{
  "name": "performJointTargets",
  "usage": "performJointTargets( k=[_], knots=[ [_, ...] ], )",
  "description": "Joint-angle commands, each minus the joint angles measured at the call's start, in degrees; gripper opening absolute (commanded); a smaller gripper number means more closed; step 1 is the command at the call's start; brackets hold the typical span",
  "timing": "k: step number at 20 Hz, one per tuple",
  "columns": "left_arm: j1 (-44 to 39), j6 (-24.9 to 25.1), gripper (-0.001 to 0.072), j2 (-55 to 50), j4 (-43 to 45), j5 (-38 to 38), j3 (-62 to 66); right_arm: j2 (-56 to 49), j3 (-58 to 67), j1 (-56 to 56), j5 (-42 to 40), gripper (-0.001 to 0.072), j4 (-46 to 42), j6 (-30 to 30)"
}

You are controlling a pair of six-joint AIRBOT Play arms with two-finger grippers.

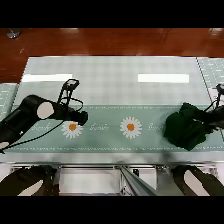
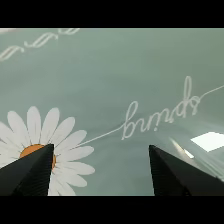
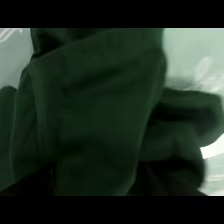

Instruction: Fold the shirts.

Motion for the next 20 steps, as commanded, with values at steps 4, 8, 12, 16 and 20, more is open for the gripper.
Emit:
performJointTargets(
  k=[4, 8, 12, 16, 20],
  knots=[
    [1.0, -1.6, 0.0704, 0.5, 0.2, 14.5, -3.5, -8.5, -6.1, -2.1, -9.3, 0.0189, 13.6, -5.1],
    [5.1, -0.9, 0.0702, 1.0, 3.0, 7.2, 1.2, -6.2, 5.9, -2.1, -4.1, 0.0024, 22.3, -16.7],
    [15.8, -0.9, 0.0701, 10.0, 4.3, 2.4, 3.7, 1.2, 28.5, -2.0, -1.0, 0.0025, 23.3, -18.6],
    [20.7, -3.0, 0.0701, 23.7, 2.0, 0.8, 0.1, 4.3, 49.6, 2.3, 0.6, 0.0024, 23.2, -19.8],
    [20.7, -2.6, 0.0701, 28.3, -8.9, 0.7, -2.6, 1.9, 64.0, 12.9, -0.3, 0.0024, 23.2, -20.4]
  ],
)
